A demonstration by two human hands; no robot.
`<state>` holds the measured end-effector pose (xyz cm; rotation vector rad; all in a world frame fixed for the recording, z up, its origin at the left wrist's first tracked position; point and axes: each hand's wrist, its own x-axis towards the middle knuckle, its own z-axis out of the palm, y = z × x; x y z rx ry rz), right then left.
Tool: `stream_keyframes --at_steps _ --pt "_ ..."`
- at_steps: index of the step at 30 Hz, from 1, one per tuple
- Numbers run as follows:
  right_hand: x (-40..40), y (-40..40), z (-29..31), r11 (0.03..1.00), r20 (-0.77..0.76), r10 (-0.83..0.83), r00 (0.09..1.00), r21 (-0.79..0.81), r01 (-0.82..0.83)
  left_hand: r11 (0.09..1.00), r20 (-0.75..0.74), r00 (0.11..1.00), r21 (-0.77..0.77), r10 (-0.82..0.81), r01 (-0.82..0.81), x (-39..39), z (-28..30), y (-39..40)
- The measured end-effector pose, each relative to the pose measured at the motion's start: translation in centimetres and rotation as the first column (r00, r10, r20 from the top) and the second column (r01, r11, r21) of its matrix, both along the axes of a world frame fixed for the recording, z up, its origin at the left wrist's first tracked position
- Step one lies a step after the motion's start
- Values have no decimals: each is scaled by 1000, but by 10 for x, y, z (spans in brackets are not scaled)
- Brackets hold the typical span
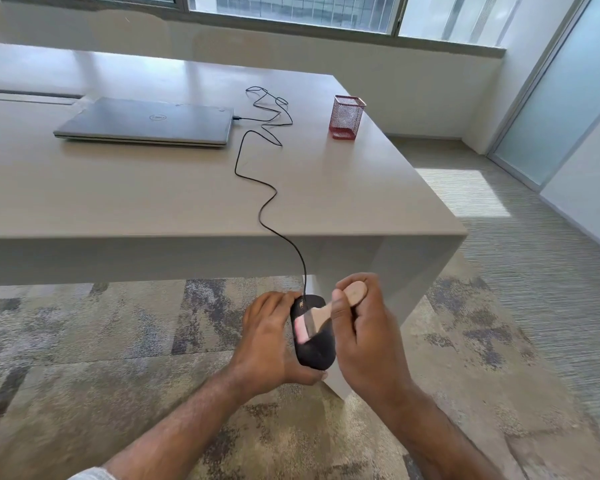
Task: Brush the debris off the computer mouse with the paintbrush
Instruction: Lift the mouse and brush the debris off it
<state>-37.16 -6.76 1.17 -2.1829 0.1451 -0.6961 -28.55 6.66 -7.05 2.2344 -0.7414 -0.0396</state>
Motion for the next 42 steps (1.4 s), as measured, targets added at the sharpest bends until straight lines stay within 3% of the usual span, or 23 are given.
stream_keyframes --at_steps 7,15,22,29,36,42 --pt "2 -7 12 998 94 -57 994 5 57 1000 -8 1000 2 -7 7 0 1 -2" --pt "-2 9 1 997 -13 50 999 -53 -51 999 11 999 -31 -36 36 -6 6 -4" --pt "3 -4 15 997 120 -68 990 -27 72 1000 -13 1000 1 -18 18 -6 -2 -2" --pt "-7 18 -1 995 -36 72 997 -63 -74 1000 34 999 -19 -23 24 -7 4 -8" --pt "5 -5 18 991 146 -133 980 22 132 1000 -9 1000 -5 -28 28 -8 3 -2" --pt "13 -3 7 979 -24 -183 983 84 185 999 0 999 9 -46 46 -11 5 -2"
